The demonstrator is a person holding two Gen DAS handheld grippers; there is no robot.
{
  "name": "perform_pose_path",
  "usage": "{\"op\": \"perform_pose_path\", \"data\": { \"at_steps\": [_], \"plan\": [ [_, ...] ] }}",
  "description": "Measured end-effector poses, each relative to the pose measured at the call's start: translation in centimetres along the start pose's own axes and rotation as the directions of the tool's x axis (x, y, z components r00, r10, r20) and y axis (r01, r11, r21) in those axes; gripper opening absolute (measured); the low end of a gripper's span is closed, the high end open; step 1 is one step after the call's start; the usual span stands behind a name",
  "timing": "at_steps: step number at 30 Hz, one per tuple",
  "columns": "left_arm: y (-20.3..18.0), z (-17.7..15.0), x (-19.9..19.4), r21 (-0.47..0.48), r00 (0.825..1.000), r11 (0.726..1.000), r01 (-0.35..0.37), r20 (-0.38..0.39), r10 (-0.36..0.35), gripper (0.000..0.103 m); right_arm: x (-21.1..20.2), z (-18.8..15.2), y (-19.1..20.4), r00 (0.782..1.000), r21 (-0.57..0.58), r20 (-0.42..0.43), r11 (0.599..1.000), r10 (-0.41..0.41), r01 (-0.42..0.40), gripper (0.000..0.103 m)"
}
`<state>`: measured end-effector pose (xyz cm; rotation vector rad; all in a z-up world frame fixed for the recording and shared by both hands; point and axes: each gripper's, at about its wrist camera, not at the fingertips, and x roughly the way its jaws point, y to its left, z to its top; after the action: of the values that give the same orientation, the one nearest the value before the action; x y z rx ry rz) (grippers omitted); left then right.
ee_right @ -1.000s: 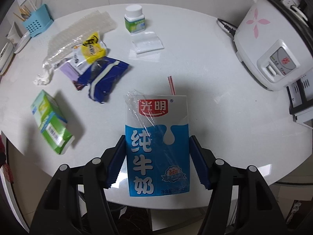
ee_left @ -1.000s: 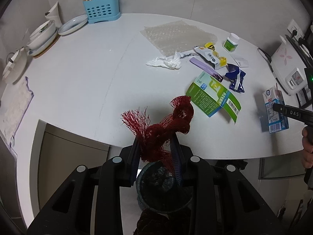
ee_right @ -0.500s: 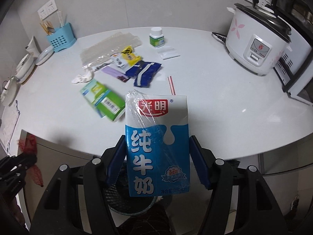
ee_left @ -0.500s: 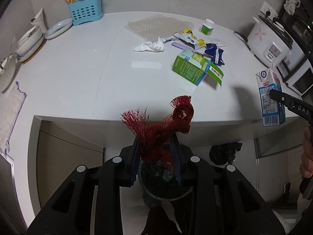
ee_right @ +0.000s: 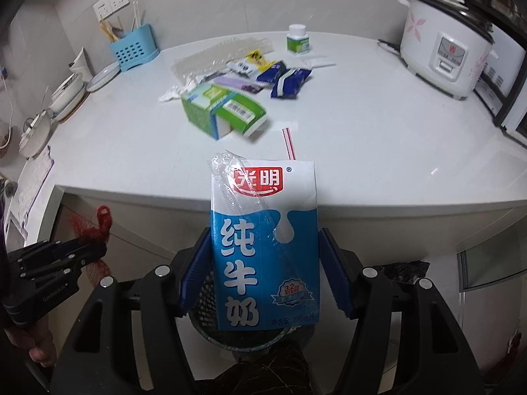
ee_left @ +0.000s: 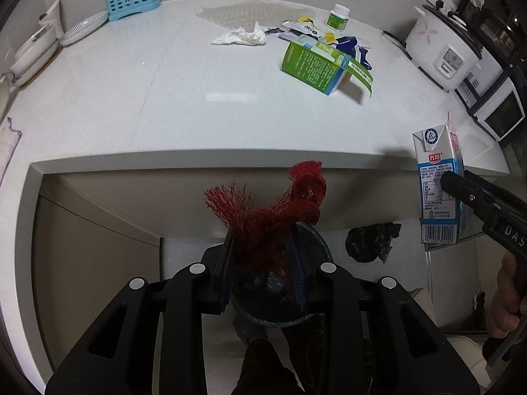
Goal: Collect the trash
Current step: 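Lift the red mesh bag and milk carton and carry both toward the wastebasket, then open the left tool to drop the red mesh bag into the wastebasket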
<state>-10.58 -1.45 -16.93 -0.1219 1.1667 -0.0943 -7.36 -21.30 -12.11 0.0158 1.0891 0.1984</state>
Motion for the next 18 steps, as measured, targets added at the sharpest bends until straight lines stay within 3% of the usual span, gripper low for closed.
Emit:
{"op": "perform_pose_path", "data": {
  "at_steps": [10,18],
  "plan": [
    [-0.8,-2.9,5.9,0.024,0.998,0.999,0.025,-0.059,-0.024,0.029,5.4,-5.5,1.2,0.995,-0.025,-0.095,1.0,0.013,-0.016,0.061],
    [-1.4,-4.9,11.6,0.026,0.991,0.999,0.023,-0.131,-0.02,0.029,9.3,-8.1,0.9,0.986,-0.007,-0.164,1.0,0.01,-0.011,0.061]
  ]
}}
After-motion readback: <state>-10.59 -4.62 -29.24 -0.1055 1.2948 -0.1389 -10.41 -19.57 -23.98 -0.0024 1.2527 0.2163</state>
